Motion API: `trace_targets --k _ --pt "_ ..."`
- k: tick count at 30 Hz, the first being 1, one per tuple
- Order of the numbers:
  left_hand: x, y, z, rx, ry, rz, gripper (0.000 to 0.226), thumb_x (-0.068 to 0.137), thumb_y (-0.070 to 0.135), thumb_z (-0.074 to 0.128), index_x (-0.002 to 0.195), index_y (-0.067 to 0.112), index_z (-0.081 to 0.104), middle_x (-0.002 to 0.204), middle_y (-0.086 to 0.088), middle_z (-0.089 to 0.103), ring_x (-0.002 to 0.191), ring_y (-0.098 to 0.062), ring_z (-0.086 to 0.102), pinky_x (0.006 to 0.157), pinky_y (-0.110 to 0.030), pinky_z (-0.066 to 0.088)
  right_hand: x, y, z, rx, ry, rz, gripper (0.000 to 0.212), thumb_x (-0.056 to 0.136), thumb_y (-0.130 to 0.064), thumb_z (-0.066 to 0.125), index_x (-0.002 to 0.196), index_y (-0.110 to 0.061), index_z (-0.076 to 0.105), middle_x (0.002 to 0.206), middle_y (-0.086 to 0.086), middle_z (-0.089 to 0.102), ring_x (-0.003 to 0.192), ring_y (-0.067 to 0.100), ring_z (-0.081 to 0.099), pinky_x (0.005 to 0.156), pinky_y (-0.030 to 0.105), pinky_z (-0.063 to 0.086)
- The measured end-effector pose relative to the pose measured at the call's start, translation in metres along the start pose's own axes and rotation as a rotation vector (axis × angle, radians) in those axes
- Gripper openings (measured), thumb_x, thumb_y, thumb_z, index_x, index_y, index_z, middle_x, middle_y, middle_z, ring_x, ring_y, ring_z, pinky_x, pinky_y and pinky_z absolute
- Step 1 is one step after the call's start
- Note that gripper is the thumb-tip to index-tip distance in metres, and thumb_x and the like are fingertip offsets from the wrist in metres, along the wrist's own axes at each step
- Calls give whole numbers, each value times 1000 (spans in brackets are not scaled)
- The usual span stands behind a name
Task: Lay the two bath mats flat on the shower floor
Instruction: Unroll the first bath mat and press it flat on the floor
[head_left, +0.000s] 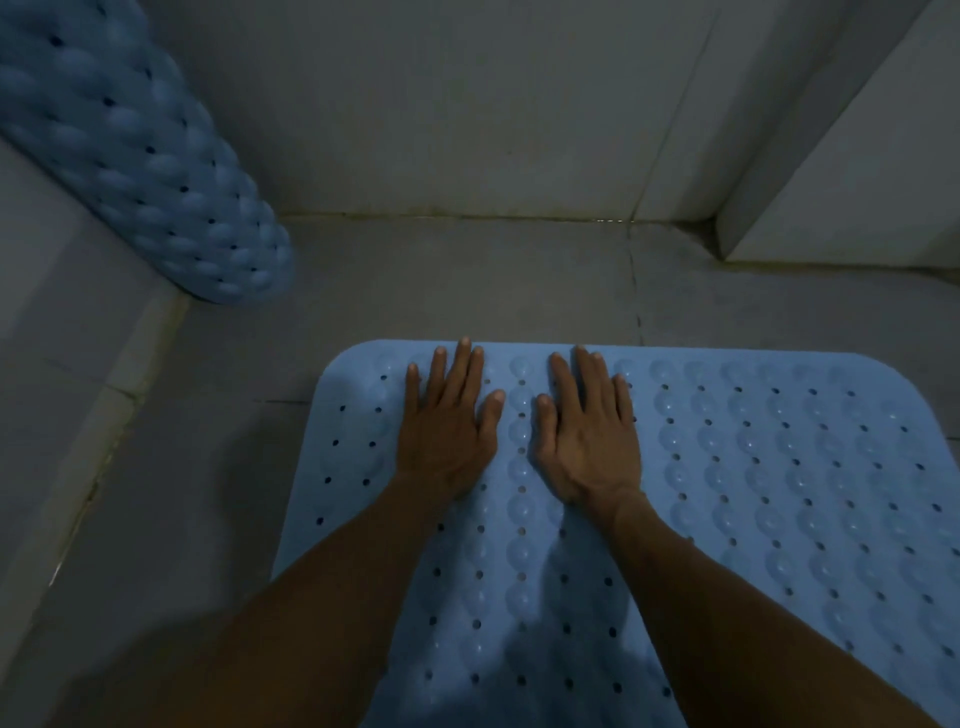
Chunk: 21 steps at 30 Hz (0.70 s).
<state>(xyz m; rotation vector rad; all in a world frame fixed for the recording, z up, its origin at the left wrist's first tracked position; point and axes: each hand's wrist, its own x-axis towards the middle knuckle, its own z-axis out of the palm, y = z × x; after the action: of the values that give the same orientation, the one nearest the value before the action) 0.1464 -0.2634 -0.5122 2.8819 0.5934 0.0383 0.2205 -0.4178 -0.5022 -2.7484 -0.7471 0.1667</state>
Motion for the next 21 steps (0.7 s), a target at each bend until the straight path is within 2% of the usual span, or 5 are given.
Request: trace_targets --k 6,13,16,21 --pt "-2 4 0 75 54 -82 67 101 46 20 155 7 9 162 -16 5 151 -28 5 121 -53 5 7 -2 -2 46 -34 65 66 100 -60 16 158 -29 9 167 -2 1 153 13 -9 124 40 -4" --pt "2 7 -5 56 -48 -142 70 100 51 15 156 11 -1 163 -14 -7 151 -27 -4 121 -52 0 9 -9 0 -40 -47 94 64 103 -52 20 159 -23 11 166 5 4 153 20 -5 125 45 1" --pt "3 8 -8 55 -80 -148 71 100 51 14 156 11 -3 162 -14 -10 151 -27 -7 121 -53 0 11 -9 0 -84 -86 95 66 102 -54 16 159 -22 6 166 7 -2 153 21 -9 124 47 -1" --pt "5 5 -9 10 -103 -127 72 100 50 18 155 10 -5 162 -14 -12 150 -26 -10 121 -52 -2 12 -8 -4 -12 -106 102 66 101 -52 24 159 -24 8 167 3 -3 153 17 -10 124 47 1"
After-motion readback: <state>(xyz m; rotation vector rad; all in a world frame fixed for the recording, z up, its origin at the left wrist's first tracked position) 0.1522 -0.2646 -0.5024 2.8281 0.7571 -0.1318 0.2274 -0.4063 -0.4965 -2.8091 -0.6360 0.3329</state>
